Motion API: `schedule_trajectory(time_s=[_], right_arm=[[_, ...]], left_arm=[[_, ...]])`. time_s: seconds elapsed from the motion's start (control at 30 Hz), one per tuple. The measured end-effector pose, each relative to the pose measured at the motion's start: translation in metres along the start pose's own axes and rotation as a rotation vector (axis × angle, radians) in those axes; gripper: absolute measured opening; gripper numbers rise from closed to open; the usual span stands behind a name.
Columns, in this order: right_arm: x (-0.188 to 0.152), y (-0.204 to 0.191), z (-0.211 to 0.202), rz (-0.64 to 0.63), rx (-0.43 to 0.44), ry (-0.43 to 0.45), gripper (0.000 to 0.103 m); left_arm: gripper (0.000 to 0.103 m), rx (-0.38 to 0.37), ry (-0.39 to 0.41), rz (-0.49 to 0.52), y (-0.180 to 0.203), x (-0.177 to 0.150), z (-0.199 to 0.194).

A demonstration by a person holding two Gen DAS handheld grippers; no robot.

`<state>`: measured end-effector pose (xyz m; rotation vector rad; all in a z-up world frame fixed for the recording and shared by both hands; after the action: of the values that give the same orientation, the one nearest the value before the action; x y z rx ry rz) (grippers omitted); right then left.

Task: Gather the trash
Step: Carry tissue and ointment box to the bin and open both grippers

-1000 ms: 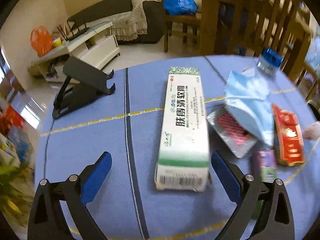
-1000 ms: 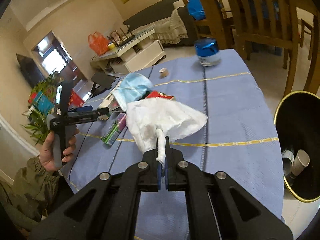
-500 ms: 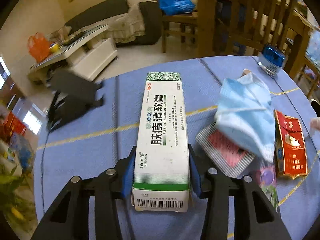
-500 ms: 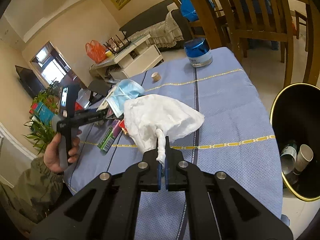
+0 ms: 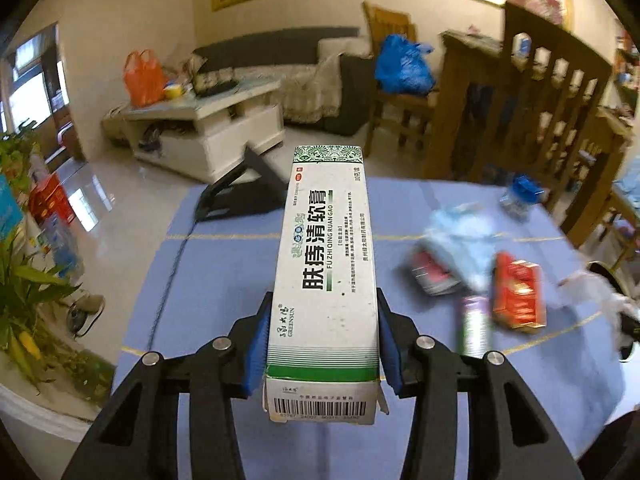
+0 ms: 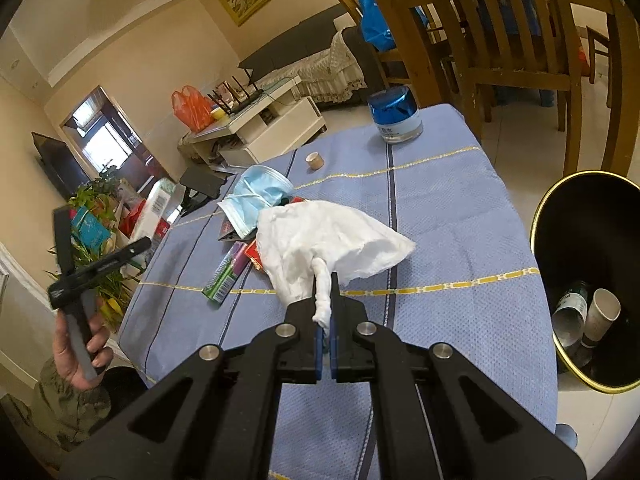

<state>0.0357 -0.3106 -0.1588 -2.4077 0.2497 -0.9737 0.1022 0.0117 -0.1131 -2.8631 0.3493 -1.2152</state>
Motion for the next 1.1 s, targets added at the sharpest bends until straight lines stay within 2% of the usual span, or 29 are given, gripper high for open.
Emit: schedule_trajectory(time_s=[0.17,0.33,0.5,0.6,0.7,0.73,0.8,0.9,0.93,1.0,1.03,1.07,1.1], right_arm=[[0.013,0.009,-0.026,-0.003,-0.038,0.070,0.002],[0.034,0.059,-0.056,0.096,-0.108,0.138,0.002],[0.062,0.112,-0.088,0.184,-0.183,0.227,0.002],[0.073,0.144,-0.098,0.204,-0.270,0.269,0.002],[0.062,0.178,-0.091,0.242,-0.343,0.260,0.002],[0.056,0.193,-0.082,0.285,-0.357,0.222,0.002],[0.054,0.209,-0.081,0.351,-0.337,0.208,0.002],[0.059,0.222,-0.083,0.360,-0.378,0.217,0.003],[0.056,0.227,-0.081,0.378,-0.393,0.209,0.008],[0.052,0.239,-0.082,0.435,-0.403,0.199,0.033],[0.051,0.244,-0.086,0.465,-0.392,0.209,0.056],[0.051,0.250,-0.093,0.497,-0.391,0.236,0.064],[0.052,0.254,-0.100,0.517,-0.398,0.265,0.065]], left_arm=[[0.045,-0.143,0.054,0.063,0.068,0.020,-0.016],[0.045,-0.279,0.046,0.147,0.149,0.031,-0.014],[0.045,-0.338,0.055,0.237,0.214,0.037,-0.017],[0.045,-0.377,0.056,0.287,0.257,0.043,-0.016],[0.045,-0.400,0.059,0.331,0.288,0.045,-0.016],[0.045,-0.409,0.058,0.350,0.301,0.045,-0.015],[0.045,-0.430,0.052,0.376,0.320,0.043,-0.013],[0.045,-0.450,0.041,0.412,0.347,0.040,-0.008],[0.045,-0.456,0.034,0.424,0.356,0.038,-0.005],[0.045,-0.464,0.020,0.446,0.373,0.036,0.001],[0.045,-0.467,0.013,0.454,0.380,0.035,0.004],[0.045,-0.471,0.006,0.460,0.385,0.034,0.006],[0.045,-0.475,-0.001,0.465,0.389,0.034,0.008]])
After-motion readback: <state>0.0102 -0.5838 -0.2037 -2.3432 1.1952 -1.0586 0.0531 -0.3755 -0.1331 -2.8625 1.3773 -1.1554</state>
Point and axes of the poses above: each gripper's, at about its wrist camera, not at the fingertips, and z roughly the way its jaws point, y to its right, x to its top, the point moved 7 cm from there along z, roughly the way its jaws point, and after that the axes turned 9 degrees about z, right-handed, at the moved point
